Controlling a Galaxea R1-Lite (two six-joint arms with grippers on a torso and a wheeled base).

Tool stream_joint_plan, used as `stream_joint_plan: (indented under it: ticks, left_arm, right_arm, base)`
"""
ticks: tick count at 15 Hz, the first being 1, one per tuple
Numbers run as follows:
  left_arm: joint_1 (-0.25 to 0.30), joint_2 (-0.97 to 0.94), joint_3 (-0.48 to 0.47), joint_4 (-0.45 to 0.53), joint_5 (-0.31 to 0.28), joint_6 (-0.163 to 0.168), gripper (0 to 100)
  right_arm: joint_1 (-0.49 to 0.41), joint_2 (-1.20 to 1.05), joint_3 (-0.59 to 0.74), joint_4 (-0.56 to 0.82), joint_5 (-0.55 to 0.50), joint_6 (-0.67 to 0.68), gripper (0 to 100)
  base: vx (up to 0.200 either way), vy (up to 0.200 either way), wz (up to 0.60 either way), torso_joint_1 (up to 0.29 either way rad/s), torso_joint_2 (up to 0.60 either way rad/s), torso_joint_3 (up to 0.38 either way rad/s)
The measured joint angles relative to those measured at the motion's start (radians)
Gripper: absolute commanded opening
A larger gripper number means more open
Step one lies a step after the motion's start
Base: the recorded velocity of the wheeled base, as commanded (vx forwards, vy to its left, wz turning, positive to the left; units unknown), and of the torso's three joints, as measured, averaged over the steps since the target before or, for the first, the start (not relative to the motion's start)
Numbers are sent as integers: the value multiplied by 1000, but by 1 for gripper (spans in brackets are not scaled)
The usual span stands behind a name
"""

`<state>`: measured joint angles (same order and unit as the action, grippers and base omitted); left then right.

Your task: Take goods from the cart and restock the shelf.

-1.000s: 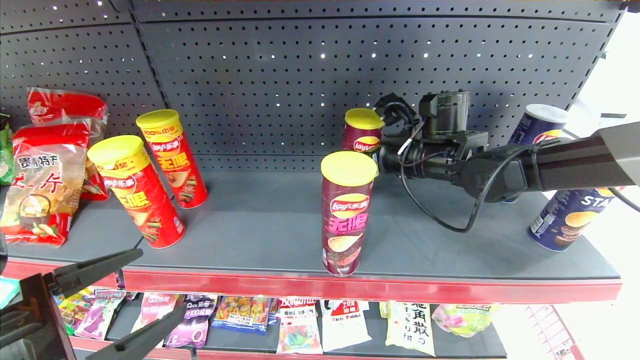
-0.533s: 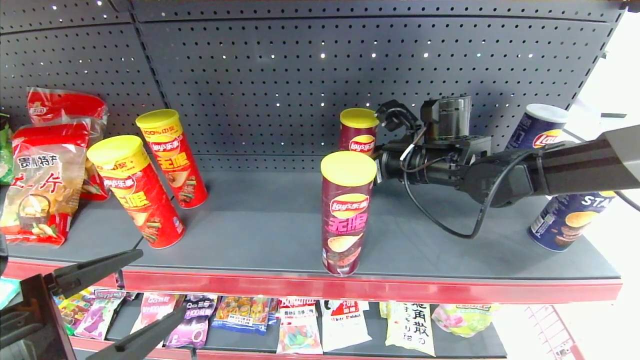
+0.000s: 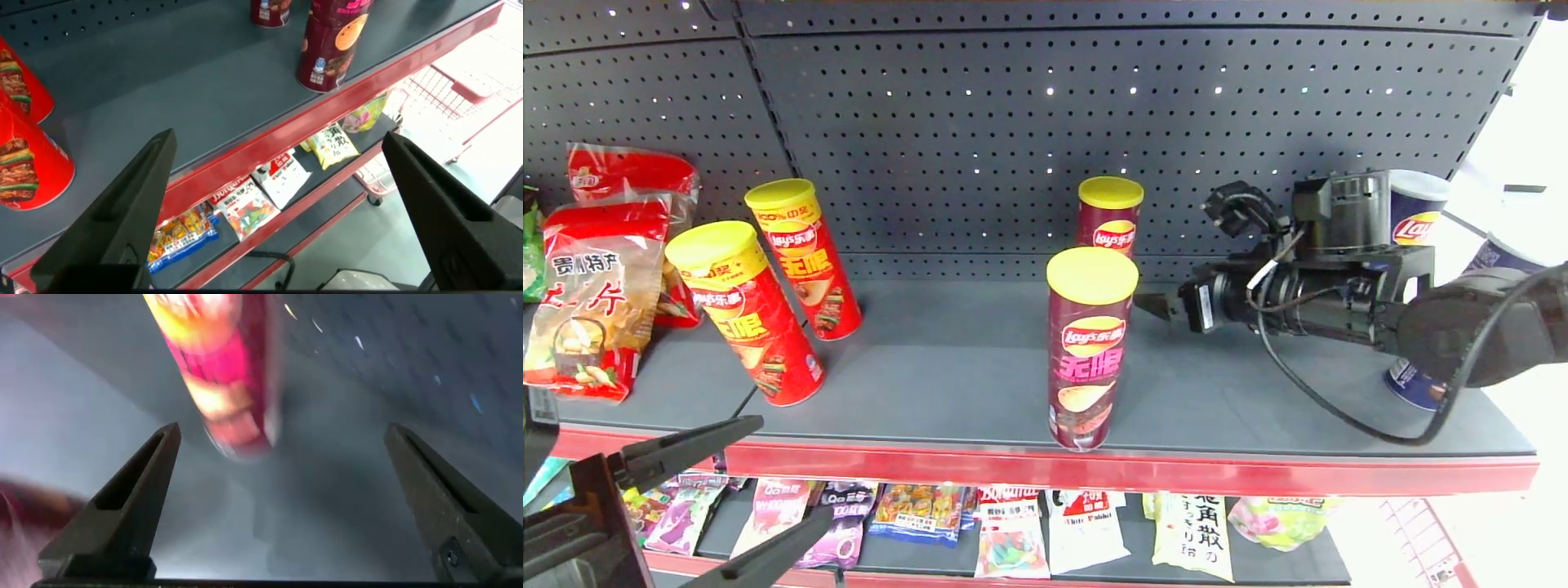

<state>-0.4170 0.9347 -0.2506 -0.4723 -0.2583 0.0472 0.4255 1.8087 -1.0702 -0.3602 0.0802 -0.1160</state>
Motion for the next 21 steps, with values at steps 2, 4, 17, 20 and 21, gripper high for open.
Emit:
stream_joint_plan:
  ticks: [2,4,17,20,21]
  left_arm:
    - [1,9,13,3,1,1,100]
    - [1,39,4,12,24,1,100]
    - [-86,608,-274,15,96,0,100]
    - [-104,719,-366,15,106,0,100]
    - [-109,746,-391,15,115,1,100]
  right_arm:
    - [-7,-90,119,0,-45,19,100]
    - [-8,-210,249,0,-73,35,100]
    - [-194,-1420,924,318,-296,48,100]
    - [-229,-1624,967,475,-347,50,100]
    - [-234,-1654,977,484,-352,51,100]
  base:
    - [0,0,0,0,0,0]
    - [0,0,0,0,0,0]
    - [0,0,0,0,0,0]
    - [0,0,0,0,0,0]
    - [0,0,0,0,0,0]
